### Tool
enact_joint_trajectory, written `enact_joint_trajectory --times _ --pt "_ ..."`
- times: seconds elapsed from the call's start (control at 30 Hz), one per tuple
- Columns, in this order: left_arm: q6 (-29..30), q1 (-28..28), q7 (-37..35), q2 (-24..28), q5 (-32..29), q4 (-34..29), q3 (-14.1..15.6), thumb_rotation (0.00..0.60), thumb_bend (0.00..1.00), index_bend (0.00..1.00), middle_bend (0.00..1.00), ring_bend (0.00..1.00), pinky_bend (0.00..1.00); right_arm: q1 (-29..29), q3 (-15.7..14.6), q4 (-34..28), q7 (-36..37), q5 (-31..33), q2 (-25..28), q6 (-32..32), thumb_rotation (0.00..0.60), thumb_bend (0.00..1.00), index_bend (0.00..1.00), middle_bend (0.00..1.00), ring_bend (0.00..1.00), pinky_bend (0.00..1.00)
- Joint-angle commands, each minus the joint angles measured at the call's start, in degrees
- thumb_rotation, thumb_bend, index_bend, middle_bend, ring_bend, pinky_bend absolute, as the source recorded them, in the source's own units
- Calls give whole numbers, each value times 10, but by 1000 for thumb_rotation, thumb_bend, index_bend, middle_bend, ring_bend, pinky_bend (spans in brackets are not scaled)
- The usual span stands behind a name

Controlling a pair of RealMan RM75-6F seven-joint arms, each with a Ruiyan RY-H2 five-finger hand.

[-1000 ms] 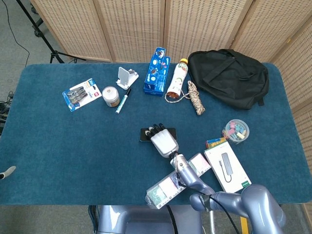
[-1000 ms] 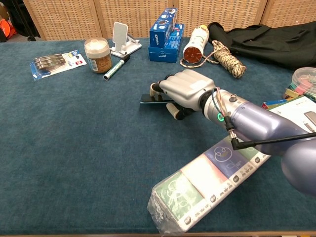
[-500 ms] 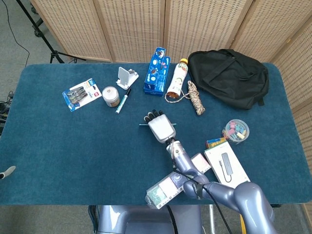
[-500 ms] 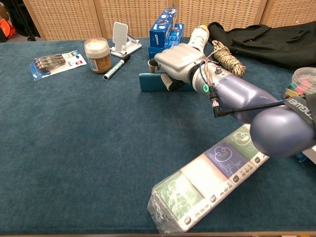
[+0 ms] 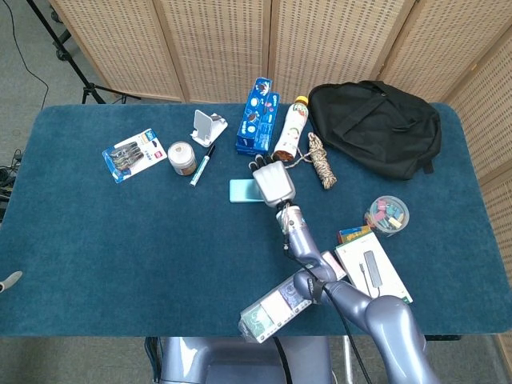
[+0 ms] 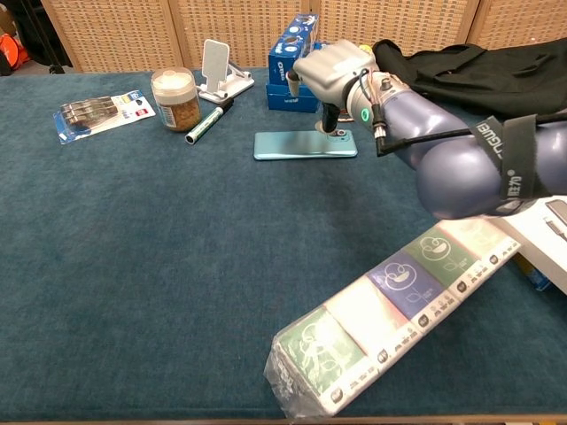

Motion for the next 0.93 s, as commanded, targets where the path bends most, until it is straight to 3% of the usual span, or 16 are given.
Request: enact_joint_trajectory --times 0.03,0.17,0.23,0.3,0.4,0.53,0.7,0.93 --pt "3 2 -4 1 3 0 0 600 0 0 0 0 0 -37 -24 -104 39 -46 54 50 600 324 281 209 187 293" --pt "8 4 -4 1 10 0 4 600 0 0 0 0 0 -85 -63 -206 51 -89 123 91 600 272 263 193 184 285" --pt "11 5 -4 1 14 0 5 600 0 0 0 0 0 -113 -82 -259 54 -108 166 116 600 244 219 161 156 235" --pt "13 7 -4 1 16 1 6 600 0 0 0 0 0 -137 -96 -303 55 -120 205 134 600 146 146 91 71 150" --pt "18 9 1 -1 22 2 8 600 0 0 0 0 0 -168 -111 -358 60 -132 254 159 600 16 94 24 3 105" --pt "26 11 11 -7 30 3 11 600 0 0 0 0 0 -246 -148 -441 95 -169 348 237 600 0 92 10 0 87" --pt "34 12 28 -16 28 7 7 600 0 0 0 0 0 -325 -192 -460 156 -214 412 315 600 0 88 6 0 60" --pt "47 11 32 -25 42 16 6 600 0 0 0 0 0 -405 -224 -473 184 -221 446 370 600 0 38 0 0 2"
